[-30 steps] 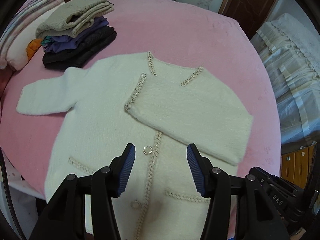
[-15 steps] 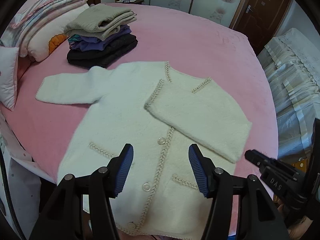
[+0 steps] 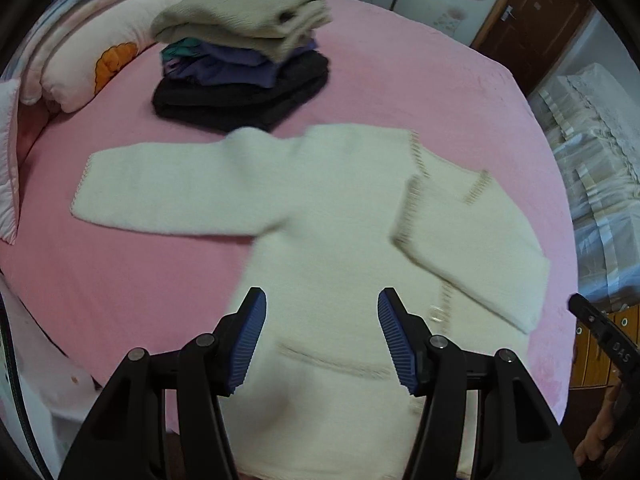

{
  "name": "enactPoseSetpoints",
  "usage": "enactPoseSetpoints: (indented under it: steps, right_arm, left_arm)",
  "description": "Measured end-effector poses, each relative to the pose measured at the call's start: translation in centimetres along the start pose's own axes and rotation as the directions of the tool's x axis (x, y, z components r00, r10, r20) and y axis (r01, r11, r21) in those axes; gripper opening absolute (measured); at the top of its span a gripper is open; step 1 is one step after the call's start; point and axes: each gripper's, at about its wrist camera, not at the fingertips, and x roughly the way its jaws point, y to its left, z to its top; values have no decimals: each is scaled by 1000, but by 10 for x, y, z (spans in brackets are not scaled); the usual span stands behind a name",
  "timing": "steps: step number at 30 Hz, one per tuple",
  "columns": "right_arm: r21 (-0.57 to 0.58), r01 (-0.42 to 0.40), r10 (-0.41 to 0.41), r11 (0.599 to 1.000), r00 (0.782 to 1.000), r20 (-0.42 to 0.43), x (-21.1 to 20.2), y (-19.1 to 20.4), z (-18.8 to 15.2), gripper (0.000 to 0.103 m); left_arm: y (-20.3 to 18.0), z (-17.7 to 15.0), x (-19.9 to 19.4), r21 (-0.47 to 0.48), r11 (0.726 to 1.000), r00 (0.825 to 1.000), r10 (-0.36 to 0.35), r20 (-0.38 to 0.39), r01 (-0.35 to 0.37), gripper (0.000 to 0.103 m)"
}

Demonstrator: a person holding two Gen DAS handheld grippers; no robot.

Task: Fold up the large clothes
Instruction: 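Grasp the cuff of the other sleeve with the left gripper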

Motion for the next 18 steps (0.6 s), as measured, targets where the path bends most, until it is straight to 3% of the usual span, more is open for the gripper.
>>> enactPoseSetpoints:
  steps: [3,9,18]
  right_arm:
    - [23,20,-20,1000,1000,16,15,42,7,12]
    - [11,4,-5,1000,999,36,54,125,25,12]
    - [-126,-101,105,987,994,22,106,240,45,12]
  left_arm:
    - [71,25,24,-20,999,999,50,-5,-50,57]
    - [177,50,48,-143,987,997,74,-7,-74,57]
    - [271,60,71,-309,944,992,122,6,-114,57]
